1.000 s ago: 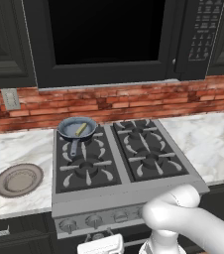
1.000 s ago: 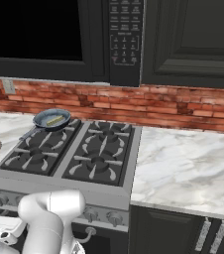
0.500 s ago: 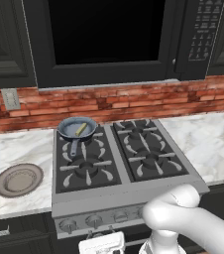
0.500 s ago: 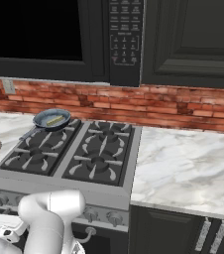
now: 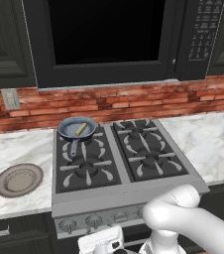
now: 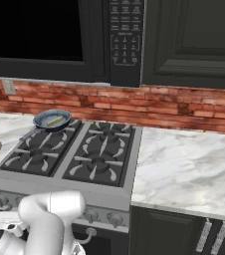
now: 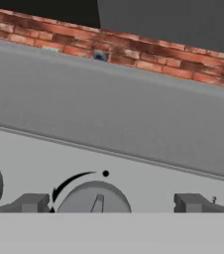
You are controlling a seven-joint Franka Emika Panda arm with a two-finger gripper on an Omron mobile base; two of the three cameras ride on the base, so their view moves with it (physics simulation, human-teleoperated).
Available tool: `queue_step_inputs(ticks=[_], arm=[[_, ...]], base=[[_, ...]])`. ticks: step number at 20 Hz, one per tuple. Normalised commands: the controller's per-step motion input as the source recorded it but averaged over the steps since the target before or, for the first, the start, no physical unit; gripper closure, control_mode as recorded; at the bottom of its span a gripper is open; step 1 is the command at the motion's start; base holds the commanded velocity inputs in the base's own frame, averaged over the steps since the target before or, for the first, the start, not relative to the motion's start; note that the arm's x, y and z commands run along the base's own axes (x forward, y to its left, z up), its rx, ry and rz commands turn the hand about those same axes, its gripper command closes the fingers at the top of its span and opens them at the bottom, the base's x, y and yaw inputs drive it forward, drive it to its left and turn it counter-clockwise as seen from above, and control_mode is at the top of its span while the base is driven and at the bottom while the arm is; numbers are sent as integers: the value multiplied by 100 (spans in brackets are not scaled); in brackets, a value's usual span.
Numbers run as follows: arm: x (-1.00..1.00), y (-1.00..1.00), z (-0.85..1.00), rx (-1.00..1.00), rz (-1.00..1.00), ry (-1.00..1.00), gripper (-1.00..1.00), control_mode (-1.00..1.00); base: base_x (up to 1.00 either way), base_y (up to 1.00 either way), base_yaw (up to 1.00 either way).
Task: Pick up the butter stick and place it in the pan. Then turn on the burner for the pan.
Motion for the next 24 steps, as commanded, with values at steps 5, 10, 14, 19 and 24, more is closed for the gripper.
queue_step_inputs(ticks=[5,10,14,19,24], arm=[[16,-4,-20,17,11,5,-100,-100],[13,-6,-25,18,10,6,-100,-100],[10,-8,-29,17,9,5,-100,-100],[8,-15,-15,18,5,2,-100,-100],[10,-18,-7,16,2,0,-100,-100]], base=[[0,0,0],[0,0,0],[0,0,0],[0,0,0],[0,0,0]])
